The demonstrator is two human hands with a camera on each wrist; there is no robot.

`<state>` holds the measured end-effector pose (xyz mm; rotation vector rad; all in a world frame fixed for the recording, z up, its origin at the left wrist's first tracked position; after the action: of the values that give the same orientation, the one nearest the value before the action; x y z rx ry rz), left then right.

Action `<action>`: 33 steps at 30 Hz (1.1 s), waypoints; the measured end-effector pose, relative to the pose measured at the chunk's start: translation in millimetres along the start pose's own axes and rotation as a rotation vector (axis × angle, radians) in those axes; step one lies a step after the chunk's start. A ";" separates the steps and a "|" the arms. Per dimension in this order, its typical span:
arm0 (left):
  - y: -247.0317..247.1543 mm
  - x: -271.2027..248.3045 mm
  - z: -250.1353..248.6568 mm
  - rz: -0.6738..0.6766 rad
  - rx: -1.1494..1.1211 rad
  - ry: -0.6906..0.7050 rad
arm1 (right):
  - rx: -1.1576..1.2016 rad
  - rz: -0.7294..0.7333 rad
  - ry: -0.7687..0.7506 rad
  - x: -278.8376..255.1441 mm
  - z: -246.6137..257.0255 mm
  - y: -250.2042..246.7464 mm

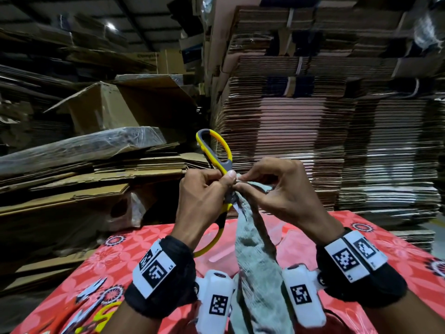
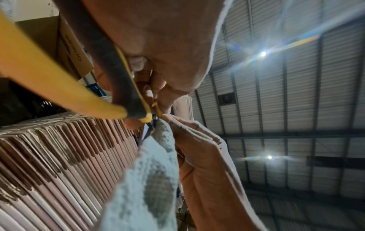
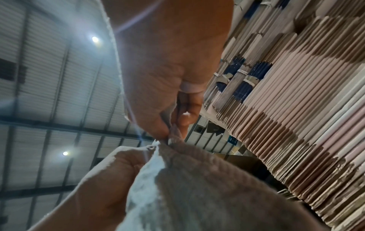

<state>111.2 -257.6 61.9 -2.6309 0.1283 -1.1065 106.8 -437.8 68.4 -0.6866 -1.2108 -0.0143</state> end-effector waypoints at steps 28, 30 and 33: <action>-0.8 -0.5 0.7 -0.076 0.224 0.162 | -0.090 -0.123 0.098 0.9 -6.2 -6.8; -2.2 -1.3 -1.0 -0.074 0.206 0.170 | -0.105 -0.077 0.023 0.2 1.2 7.8; -4.5 -0.7 1.9 -0.074 0.194 0.158 | -0.060 -0.089 0.042 2.0 -3.8 5.9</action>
<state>111.9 -252.8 61.5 -2.3938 -0.0428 -1.2827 112.9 -434.3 66.6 -0.6803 -1.2035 -0.1392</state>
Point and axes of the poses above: each hand's wrist, its own x-axis towards the middle knuckle, its own y-axis out of the palm, z = x × y, the point moved 1 cm from there along x, towards the middle knuckle, and after that the axes turned 11 degrees about z, right-handed, at the moved point
